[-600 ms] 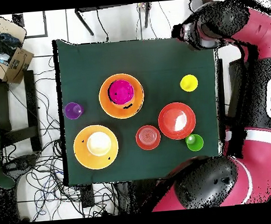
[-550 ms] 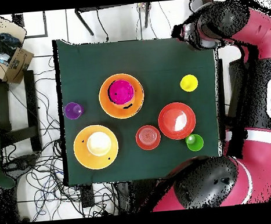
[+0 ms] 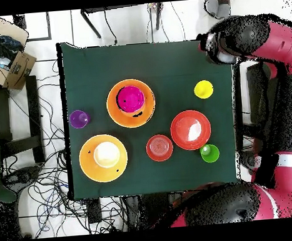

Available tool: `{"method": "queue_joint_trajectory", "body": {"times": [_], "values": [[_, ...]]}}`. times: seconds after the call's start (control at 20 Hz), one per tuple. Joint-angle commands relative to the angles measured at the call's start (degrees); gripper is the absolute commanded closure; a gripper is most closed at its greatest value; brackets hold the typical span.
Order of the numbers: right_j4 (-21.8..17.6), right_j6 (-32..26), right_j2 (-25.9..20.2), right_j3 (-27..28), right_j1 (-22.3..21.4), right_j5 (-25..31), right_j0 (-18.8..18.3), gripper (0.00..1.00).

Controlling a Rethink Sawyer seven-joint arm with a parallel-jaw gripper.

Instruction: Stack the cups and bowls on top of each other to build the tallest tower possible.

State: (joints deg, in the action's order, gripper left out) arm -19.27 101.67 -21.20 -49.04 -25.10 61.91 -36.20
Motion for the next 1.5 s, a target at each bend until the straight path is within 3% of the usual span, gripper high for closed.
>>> {"method": "queue_joint_trajectory", "body": {"times": [0.05,0.25,0.65,1.5], "values": [[0.96,19.76,7.9,-13.88,-5.52,-3.74,3.92,0.0],[2.18,21.38,9.18,-14.23,-5.79,-1.32,4.6,0.0],[5.89,27.94,10.57,-15.84,-5.31,-1.56,5.05,0.0],[12.84,37.23,16.29,-19.62,-3.4,-9.84,11.74,0.0]]}}
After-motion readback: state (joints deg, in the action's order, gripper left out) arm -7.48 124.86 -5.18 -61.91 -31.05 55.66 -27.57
